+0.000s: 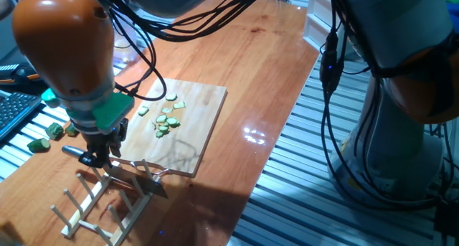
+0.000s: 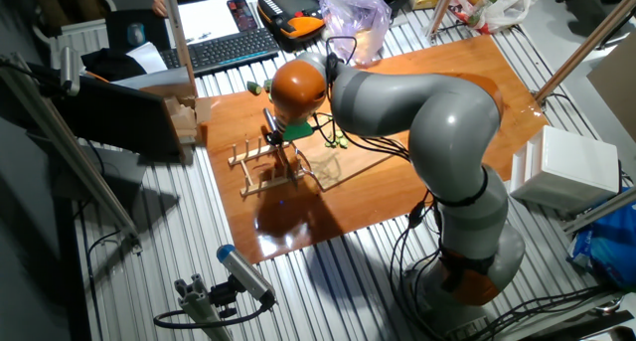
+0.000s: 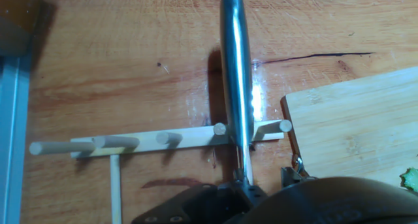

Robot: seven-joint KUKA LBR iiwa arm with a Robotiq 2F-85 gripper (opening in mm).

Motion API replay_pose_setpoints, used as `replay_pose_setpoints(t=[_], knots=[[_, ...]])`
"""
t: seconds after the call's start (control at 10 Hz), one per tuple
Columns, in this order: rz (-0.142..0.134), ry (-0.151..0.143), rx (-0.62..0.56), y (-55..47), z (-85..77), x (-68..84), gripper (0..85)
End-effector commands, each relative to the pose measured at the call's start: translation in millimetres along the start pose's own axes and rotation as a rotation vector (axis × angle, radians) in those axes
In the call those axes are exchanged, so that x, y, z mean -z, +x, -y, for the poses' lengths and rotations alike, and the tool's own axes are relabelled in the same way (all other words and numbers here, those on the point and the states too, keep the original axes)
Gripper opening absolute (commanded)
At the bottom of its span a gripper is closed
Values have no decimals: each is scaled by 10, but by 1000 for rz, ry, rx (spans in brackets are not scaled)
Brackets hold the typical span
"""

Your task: Chop the cucumber into shreds

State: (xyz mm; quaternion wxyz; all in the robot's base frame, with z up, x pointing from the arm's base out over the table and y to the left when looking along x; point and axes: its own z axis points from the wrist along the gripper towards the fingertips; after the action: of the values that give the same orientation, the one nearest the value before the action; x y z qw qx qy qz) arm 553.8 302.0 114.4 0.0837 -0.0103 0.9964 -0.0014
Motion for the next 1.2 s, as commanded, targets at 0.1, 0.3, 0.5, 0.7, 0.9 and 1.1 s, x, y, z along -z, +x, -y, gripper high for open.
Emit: replay_pose_setpoints(t=[0.1, 0.3, 0.5, 0.7, 0.9, 1.1], knots=[[-11, 7, 3, 6, 2, 69, 340], [-69, -26, -20, -40, 15, 373, 170], [-124, -34, -11, -158, 18, 740, 0], [-125, -16, 29, -221, 49, 905, 0], [-104, -4, 43, -270, 124, 978, 0], [-93, -12, 56, -280, 145, 980, 0]])
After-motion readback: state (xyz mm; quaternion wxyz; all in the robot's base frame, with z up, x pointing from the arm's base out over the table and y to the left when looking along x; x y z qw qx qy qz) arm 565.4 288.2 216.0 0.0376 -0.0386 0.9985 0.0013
